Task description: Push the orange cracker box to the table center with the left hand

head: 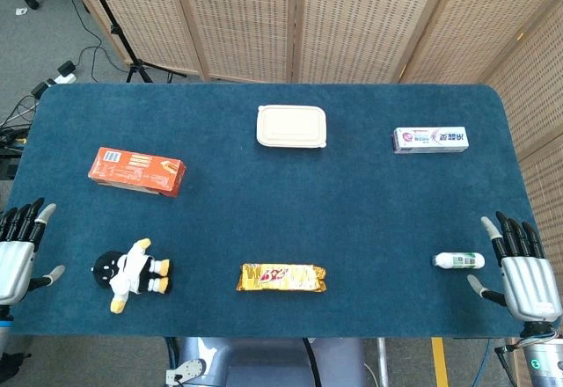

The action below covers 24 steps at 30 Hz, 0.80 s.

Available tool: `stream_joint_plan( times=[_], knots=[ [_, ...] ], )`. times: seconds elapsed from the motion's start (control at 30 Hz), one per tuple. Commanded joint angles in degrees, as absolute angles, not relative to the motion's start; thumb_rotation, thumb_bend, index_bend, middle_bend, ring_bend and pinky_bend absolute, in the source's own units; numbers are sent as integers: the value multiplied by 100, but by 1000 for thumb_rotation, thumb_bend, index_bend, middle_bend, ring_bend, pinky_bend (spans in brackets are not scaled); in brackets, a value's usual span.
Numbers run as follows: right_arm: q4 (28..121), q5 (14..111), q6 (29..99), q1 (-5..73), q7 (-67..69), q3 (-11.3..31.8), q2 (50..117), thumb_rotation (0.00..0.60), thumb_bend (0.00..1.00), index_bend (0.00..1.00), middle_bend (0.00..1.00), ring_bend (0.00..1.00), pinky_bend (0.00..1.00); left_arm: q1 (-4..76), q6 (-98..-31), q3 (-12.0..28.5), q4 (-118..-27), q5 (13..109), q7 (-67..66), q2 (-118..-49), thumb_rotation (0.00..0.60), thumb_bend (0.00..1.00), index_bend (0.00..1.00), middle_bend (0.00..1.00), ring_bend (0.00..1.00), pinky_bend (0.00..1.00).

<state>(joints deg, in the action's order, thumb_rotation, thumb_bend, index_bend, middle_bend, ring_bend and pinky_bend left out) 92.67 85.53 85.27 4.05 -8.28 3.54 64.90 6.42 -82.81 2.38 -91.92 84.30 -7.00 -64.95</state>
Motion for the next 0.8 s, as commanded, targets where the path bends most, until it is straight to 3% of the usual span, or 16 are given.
stream_joint_plan(
  times=[0.03, 0.5, 0.8],
  knots=[
    [9267, 8545, 8523, 406, -829, 357, 6488, 600, 256, 46, 0, 0, 42, 651, -8262, 235, -9189, 8428, -687, -6495, 600, 136, 0, 0, 0, 28],
    [9243, 8378, 8418, 427, -679, 417, 6443, 600, 254, 46, 0, 0, 42, 999, -7529, 371, -9459, 8269, 1414, -5954, 600, 130, 0, 0, 0, 28],
    [9232, 8388, 8376, 453, -734, 406, 6470, 600, 252, 46, 0, 0, 42, 1778, -5759, 685, -9311, 7943, 4762, -5167, 600, 122, 0, 0, 0, 28]
  ],
)
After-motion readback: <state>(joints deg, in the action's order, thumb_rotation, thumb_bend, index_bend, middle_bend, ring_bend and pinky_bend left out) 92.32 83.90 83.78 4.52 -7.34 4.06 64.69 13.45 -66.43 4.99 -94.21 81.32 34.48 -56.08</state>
